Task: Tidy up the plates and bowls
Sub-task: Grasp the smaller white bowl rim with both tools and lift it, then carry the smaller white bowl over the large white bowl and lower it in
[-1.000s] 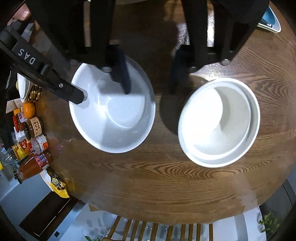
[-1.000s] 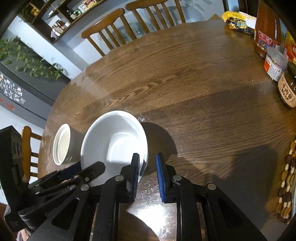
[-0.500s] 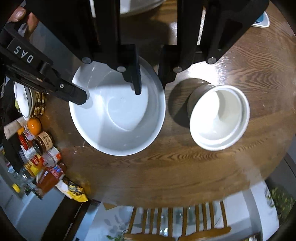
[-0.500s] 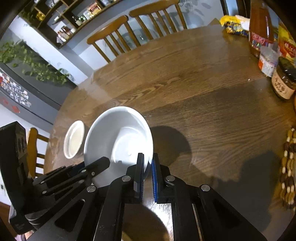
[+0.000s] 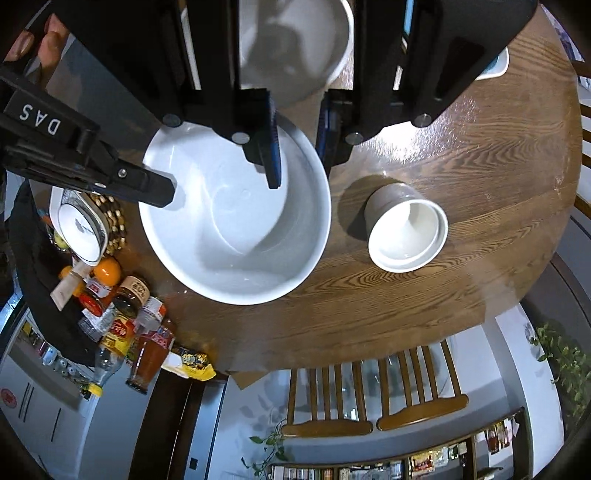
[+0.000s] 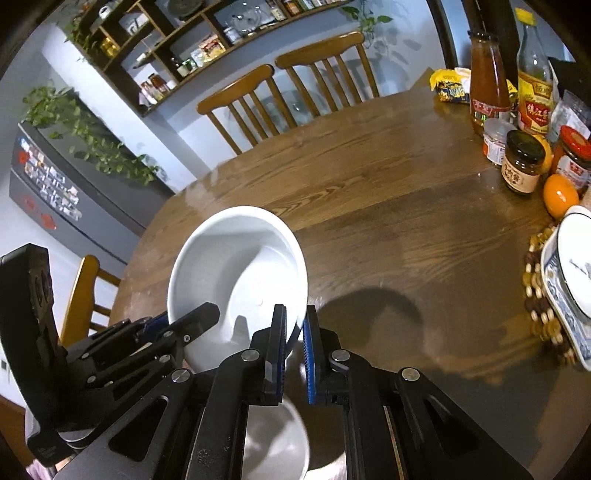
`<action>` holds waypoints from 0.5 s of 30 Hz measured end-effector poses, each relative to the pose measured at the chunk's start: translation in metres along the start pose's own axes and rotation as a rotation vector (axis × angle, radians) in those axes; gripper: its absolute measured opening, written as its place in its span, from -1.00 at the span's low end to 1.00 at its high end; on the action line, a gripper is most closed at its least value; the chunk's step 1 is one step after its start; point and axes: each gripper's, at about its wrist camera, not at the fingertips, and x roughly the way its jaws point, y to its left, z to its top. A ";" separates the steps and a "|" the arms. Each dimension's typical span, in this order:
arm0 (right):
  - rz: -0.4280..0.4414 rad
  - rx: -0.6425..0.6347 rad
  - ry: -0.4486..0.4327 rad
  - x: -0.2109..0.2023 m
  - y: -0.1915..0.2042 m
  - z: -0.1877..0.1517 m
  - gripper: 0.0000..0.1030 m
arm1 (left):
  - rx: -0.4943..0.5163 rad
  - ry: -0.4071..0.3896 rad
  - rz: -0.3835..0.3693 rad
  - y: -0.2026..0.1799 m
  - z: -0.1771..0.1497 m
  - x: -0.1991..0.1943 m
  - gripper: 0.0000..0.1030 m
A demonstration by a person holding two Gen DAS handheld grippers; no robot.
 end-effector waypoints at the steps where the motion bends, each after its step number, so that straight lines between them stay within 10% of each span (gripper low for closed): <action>1: 0.001 0.001 0.001 -0.002 0.001 -0.003 -0.81 | 0.000 -0.002 -0.002 -0.001 -0.002 -0.003 -0.70; 15: 0.002 -0.036 0.007 -0.026 0.022 -0.045 -0.80 | 0.020 -0.023 0.013 0.001 -0.043 -0.035 -0.70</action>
